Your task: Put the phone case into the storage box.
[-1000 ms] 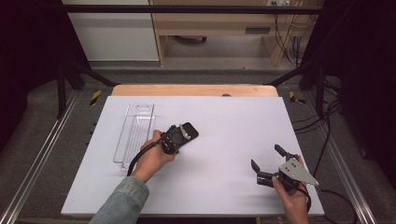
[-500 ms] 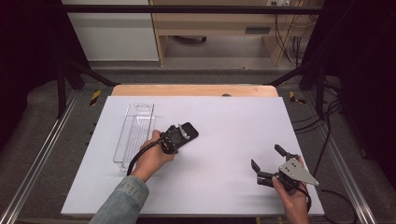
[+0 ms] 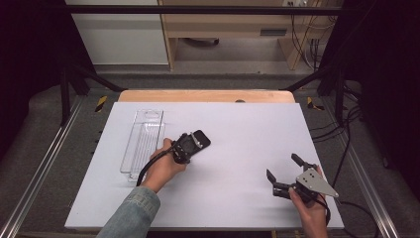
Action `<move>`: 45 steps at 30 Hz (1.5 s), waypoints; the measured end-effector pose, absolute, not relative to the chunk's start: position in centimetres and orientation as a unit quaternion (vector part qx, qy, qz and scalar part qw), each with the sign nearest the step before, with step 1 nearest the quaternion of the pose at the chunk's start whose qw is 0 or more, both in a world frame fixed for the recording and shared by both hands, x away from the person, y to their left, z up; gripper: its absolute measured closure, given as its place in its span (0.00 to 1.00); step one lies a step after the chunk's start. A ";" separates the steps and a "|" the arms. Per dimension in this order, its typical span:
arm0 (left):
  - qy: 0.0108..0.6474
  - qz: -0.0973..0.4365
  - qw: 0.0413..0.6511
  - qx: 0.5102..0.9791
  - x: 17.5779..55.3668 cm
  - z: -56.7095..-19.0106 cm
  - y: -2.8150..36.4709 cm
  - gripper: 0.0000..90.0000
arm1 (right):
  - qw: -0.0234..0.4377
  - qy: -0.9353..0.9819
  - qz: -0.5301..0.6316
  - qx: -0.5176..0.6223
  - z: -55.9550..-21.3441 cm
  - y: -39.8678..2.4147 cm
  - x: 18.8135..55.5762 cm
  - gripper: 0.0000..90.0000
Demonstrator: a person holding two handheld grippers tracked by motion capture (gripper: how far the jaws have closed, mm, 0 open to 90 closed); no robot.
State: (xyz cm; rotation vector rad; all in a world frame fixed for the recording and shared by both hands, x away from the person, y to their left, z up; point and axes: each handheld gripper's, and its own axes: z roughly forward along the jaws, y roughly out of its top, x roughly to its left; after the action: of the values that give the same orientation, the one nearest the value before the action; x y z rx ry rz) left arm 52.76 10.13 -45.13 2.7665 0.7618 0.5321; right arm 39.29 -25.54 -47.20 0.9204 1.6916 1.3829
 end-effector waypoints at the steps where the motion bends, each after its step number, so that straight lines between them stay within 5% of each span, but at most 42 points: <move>1: 0.261 0.181 0.111 0.942 52.8 -45.2 10.1 0.82 | 0.376 0.661 0.540 0.360 -47.2 -25.5 39.3 0.03; 45: 0.257 0.171 0.092 0.947 53.4 -45.6 9.7 0.88 | 0.375 0.661 0.541 0.360 -47.2 -25.6 39.2 0.03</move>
State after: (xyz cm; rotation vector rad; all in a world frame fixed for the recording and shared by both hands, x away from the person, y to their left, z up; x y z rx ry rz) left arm 53.35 9.74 -45.61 2.8113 0.7643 0.5091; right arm 39.24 -25.60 -47.17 0.9227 1.6907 1.3860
